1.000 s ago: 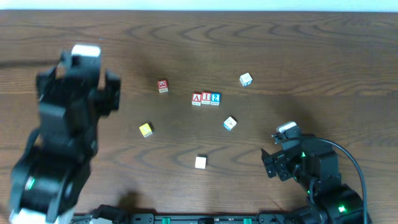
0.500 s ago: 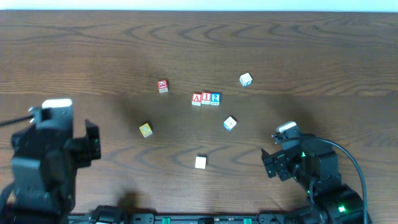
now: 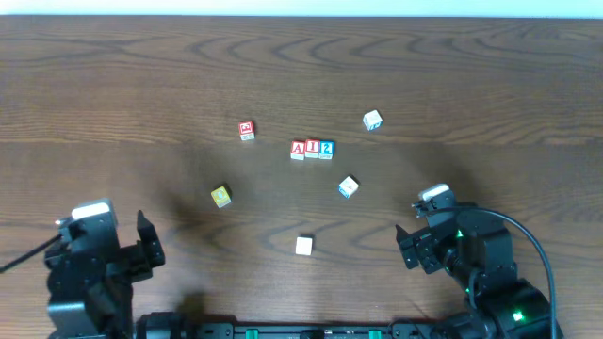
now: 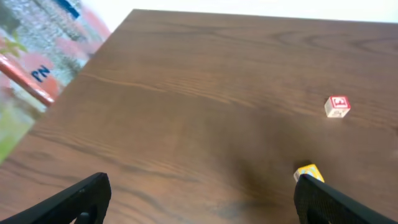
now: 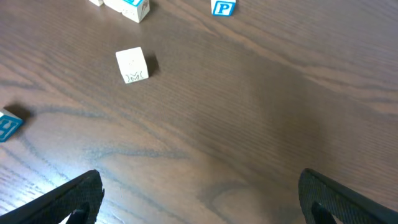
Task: Spell out Ai2
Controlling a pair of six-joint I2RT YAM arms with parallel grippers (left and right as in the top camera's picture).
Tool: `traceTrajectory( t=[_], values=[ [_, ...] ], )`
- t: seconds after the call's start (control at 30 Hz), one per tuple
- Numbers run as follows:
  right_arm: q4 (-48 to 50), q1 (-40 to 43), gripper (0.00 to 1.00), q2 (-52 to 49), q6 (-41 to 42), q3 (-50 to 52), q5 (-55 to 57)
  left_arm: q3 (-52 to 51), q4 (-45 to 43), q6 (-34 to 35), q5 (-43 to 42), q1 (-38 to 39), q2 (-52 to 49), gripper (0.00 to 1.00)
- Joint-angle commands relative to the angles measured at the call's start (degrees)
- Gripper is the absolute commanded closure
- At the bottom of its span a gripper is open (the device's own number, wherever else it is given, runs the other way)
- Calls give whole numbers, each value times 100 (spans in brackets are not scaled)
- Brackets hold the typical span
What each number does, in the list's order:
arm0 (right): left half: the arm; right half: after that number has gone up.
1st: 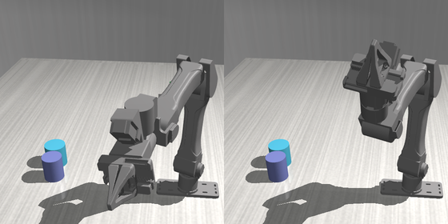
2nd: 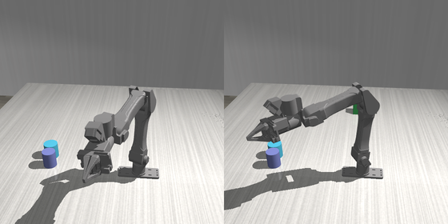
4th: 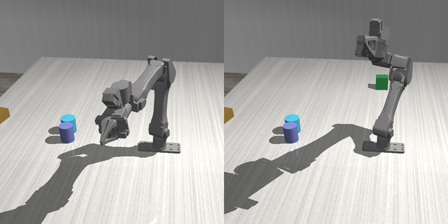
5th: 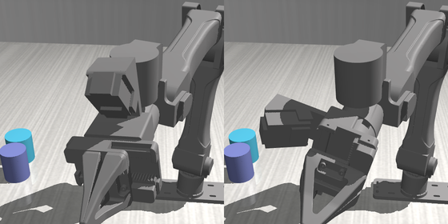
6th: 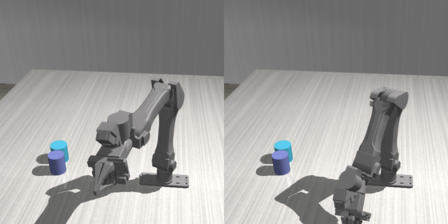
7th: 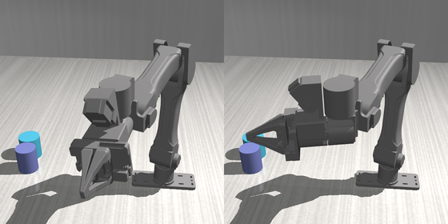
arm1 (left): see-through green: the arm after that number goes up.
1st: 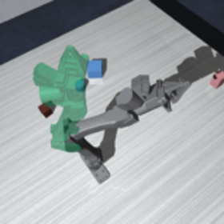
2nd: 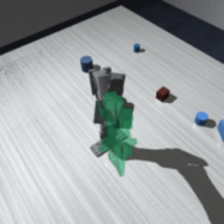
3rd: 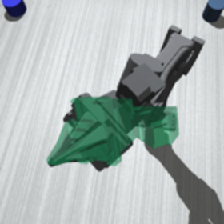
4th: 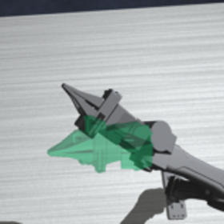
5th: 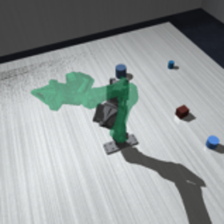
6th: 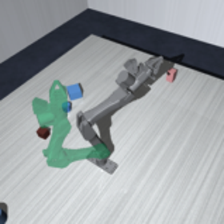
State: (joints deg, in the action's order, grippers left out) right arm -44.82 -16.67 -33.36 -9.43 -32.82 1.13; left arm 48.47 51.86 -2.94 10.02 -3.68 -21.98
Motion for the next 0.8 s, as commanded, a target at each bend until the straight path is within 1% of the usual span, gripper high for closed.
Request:
traceTrajectory(
  t=[0.0, 0.2, 0.33, 0.53, 0.77],
  values=[
    [2, 50, 1, 9, 37, 4, 37, -640, -341, 42, -391, -114, 378, 5],
    [2, 50, 1, 9, 37, 4, 37, -1941, -1327, 116, -525, -129, 1032, 5],
    [4, 52, 1, 9, 37, 4, 37, -2457, -1624, 236, -575, -129, 1283, 5],
    [2, 50, 1, 9, 37, 4, 37, -3189, -2122, 236, -693, -127, 1631, 5],
    [2, 50, 1, 9, 37, 4, 37, -3766, -2483, 280, -708, -122, 1923, 5]
  ],
)
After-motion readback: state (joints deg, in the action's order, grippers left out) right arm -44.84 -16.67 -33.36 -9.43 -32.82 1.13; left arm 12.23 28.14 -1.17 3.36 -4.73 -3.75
